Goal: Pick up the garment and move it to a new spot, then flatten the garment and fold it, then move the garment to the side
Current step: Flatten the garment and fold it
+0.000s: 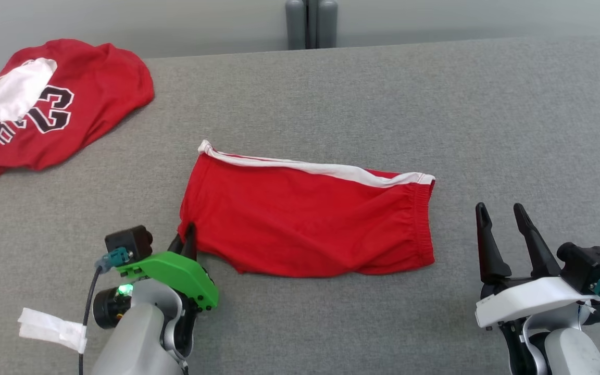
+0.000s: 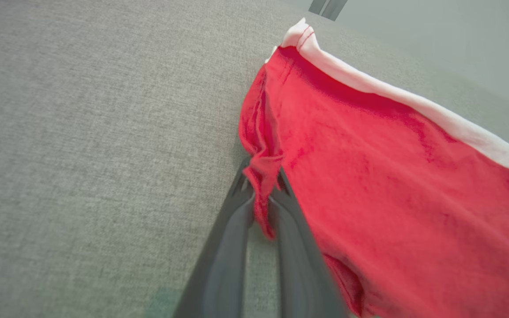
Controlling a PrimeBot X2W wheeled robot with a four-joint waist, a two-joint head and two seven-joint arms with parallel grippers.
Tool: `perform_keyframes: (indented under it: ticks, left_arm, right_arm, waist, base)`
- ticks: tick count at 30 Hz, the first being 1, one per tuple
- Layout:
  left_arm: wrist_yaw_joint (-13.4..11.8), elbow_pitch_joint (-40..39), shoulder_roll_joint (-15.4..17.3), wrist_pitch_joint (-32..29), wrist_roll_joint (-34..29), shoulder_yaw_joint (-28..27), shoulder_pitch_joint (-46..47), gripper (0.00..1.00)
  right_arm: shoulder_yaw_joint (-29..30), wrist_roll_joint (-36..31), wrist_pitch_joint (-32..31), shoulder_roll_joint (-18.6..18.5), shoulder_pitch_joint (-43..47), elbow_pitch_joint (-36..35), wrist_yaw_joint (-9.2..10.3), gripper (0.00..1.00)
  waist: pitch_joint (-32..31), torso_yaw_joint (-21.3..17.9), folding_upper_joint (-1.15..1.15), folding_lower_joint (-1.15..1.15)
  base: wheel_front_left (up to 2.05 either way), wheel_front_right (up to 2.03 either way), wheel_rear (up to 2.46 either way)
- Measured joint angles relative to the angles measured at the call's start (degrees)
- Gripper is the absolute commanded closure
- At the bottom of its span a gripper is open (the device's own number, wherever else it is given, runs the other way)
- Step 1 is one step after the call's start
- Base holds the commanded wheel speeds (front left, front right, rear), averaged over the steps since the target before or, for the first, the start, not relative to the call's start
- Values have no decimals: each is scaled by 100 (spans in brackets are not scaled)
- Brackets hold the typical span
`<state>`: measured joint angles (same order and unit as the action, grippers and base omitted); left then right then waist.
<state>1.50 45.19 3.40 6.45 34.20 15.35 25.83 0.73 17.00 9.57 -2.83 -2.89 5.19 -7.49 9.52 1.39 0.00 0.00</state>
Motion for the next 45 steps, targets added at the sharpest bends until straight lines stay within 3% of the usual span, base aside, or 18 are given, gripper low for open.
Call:
perform_keyframes:
  ticks: [9,10,11,12,20,28,34,45]
  left_arm:
    - [-475,-1162,-47,-131,267,290,-890,100]
    - [-504,-1245,-48,-113,265,324,-940,75]
    - [-503,-1379,-48,-62,265,356,-998,4]
    - [-503,-1508,-52,26,264,367,-1038,0]
    - [-600,-2250,212,588,-104,357,-1100,0]
    - [-815,-2576,465,734,-328,225,-1220,0]
    - [-910,-2657,485,772,-352,175,-1266,0]
    - [-985,-2763,630,781,-426,151,-1343,0]
  right_arm:
    - [54,-9,-215,1,33,-29,0,0]
    - [62,-12,-229,1,34,-32,0,0]
    - [73,-18,-252,1,34,-38,0,0]
    - [77,-20,-277,1,35,-45,0,0]
    - [197,-77,-614,0,30,-41,0,0]
    - [-97,-141,-1811,2,-250,12,0,0]
    - [-78,-123,-2530,-4,-625,690,0,0]
    - [20,-12,-2791,-47,-1120,2104,0,0]
  waist:
    - [-232,341,0,0]
    - [-245,354,0,0]
    - [-258,366,0,0]
    - [-267,376,0,0]
    - [-321,432,0,0]
    - [-370,542,0,0]
    - [-353,696,0,0]
    - [-330,1032,0,0]
  base:
    - [0,0,0]
    - [0,0,0]
    - [0,0,0]
    - [0,0,0]
    - [0,0,0]
    - [0,0,0]
    - [0,0,0]
    - [0,0,0]
